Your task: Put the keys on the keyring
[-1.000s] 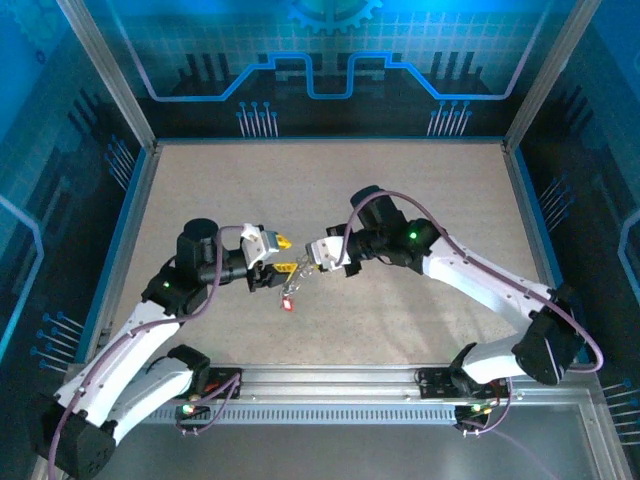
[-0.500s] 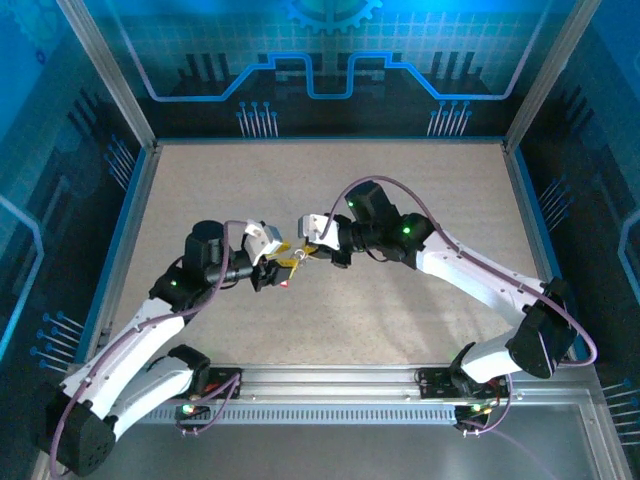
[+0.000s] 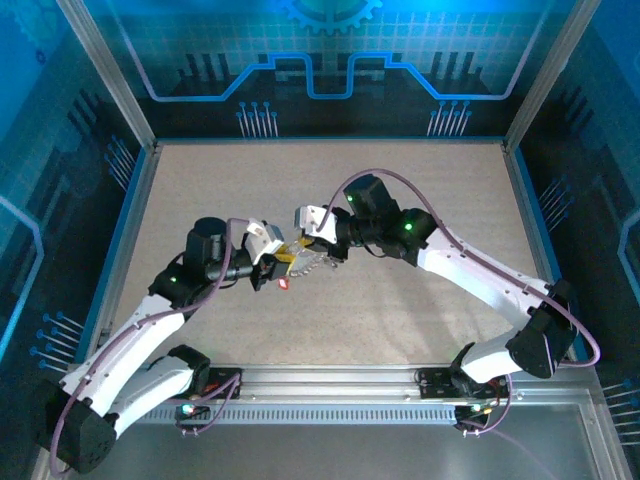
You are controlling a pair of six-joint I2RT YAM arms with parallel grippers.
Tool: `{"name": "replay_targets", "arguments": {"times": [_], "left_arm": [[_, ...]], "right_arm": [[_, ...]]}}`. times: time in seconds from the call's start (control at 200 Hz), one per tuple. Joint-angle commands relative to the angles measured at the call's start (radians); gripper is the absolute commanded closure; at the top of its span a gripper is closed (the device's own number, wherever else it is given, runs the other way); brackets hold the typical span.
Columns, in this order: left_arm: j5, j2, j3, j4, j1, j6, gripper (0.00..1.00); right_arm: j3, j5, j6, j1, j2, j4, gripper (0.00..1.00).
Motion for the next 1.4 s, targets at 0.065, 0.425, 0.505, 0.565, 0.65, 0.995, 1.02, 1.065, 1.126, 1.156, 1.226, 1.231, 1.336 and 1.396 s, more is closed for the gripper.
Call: {"name": "replay_targets", "arguments": {"times": [0.065,0.425,0.505,0.565,0.65,0.995,1.02,1.065,1.126,1.156,1.226,1.231,1.336,1.396], "left_arm": [[0.009,-0.032,0.011,0.072,-0.006,-0.064,0.74],[-0.053,-0.052,0.001,0.109,-0.007,-0.103,0.86],[-0.054,-0.054,-0.006,0.121,-0.009,-0.112,0.88],[-0.054,-0.056,-0.011,0.133,-0.012,-0.11,0.88],[-0.036,-0.056,-0.007,0.135,-0.013,-0.108,0.84],[0.061,-0.095,-0.036,0.145,-0.016,-0.057,0.62],[0.063,-0.099,-0.035,0.142,-0.016,-0.046,0.63],[0.063,-0.106,-0.027,0.127,-0.016,-0.031,0.65],[0.056,-0.112,-0.013,0.105,-0.017,-0.013,0.71],[0.049,-0.116,-0.007,0.099,-0.016,-0.008,0.73],[0.033,-0.122,-0.005,0.1,-0.017,0.003,0.77],[0.032,-0.122,-0.005,0.101,-0.016,0.004,0.77],[-0.003,-0.125,0.003,0.109,-0.018,0.01,0.81],[-0.013,-0.121,0.01,0.11,-0.018,0.003,0.81]], "right_arm": [[-0.015,0.035,0.111,0.031,-0.006,0.103,1.0],[-0.08,0.188,0.312,0.093,-0.002,0.222,1.0],[-0.097,0.221,0.359,0.104,0.005,0.265,1.0],[-0.106,0.237,0.378,0.108,0.006,0.287,1.0],[-0.116,0.255,0.412,0.108,0.004,0.313,1.0],[-0.056,0.106,0.333,0.027,-0.024,0.188,1.0],[-0.05,0.098,0.317,0.02,-0.028,0.173,1.0],[-0.041,0.082,0.299,0.01,-0.039,0.157,1.0],[-0.031,0.048,0.302,-0.01,-0.049,0.143,1.0],[-0.021,0.022,0.315,-0.02,-0.049,0.133,1.0],[0.011,-0.034,0.341,-0.03,-0.042,0.093,1.0],[0.013,-0.037,0.343,-0.029,-0.042,0.089,1.0],[0.025,-0.057,0.364,-0.015,-0.043,0.056,1.0],[0.009,-0.045,0.369,-0.009,-0.052,0.053,1.0]]}}
